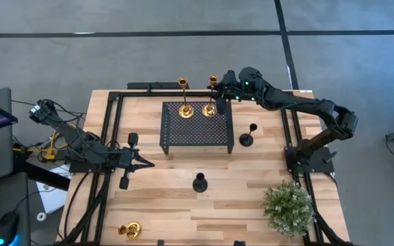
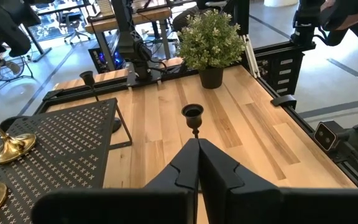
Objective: Pick & Place candle stick holders
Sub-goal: Put the top metal candle holder on the shelf, then put the bottom black candle holder on the shelf
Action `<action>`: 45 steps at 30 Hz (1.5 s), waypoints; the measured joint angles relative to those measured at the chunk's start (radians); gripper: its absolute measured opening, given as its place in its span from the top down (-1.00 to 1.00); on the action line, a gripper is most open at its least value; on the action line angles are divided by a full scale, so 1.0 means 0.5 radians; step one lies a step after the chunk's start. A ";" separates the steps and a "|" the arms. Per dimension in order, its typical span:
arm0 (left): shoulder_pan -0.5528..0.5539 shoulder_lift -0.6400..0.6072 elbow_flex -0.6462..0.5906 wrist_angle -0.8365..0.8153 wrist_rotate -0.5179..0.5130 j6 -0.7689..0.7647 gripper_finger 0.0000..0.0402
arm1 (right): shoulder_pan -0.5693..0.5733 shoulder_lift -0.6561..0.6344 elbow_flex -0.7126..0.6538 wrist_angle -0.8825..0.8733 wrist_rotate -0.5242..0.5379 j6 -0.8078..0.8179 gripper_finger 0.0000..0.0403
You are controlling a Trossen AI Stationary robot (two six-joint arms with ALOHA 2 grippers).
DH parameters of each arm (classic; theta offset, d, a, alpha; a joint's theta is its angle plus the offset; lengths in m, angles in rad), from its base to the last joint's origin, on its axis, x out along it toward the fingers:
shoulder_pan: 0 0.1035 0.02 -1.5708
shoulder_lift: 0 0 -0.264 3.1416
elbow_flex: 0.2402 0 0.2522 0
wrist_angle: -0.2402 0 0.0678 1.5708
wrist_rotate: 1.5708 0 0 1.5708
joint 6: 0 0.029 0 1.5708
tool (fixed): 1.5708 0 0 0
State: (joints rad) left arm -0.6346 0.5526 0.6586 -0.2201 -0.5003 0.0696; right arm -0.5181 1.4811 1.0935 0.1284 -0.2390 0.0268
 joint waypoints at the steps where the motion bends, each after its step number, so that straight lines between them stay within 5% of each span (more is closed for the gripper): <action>1: 0.000 0.000 0.000 0.000 0.000 0.000 0.96 | -0.003 -0.018 0.000 -0.036 0.000 0.000 0.25; 9: 0.000 0.000 0.000 0.000 0.000 0.000 0.96 | -0.003 -0.268 0.000 -0.203 0.001 -0.001 -0.04; 16: 0.000 0.000 0.000 0.000 0.000 0.000 0.97 | 0.022 -0.625 0.002 -0.424 0.002 0.012 -0.07; 31: 0.000 0.000 0.000 0.000 0.000 0.000 0.97 | 0.545 -1.334 -0.069 -1.329 0.006 0.123 0.31; 45: 0.000 0.018 -0.001 0.000 0.000 0.000 0.95 | 1.265 -1.539 -0.630 -1.165 0.136 0.326 0.64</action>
State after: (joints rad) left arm -0.6346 0.5615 0.6582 -0.2199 -0.5003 0.0696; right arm 0.1144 0.7118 0.7784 -0.4543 -0.1711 0.1899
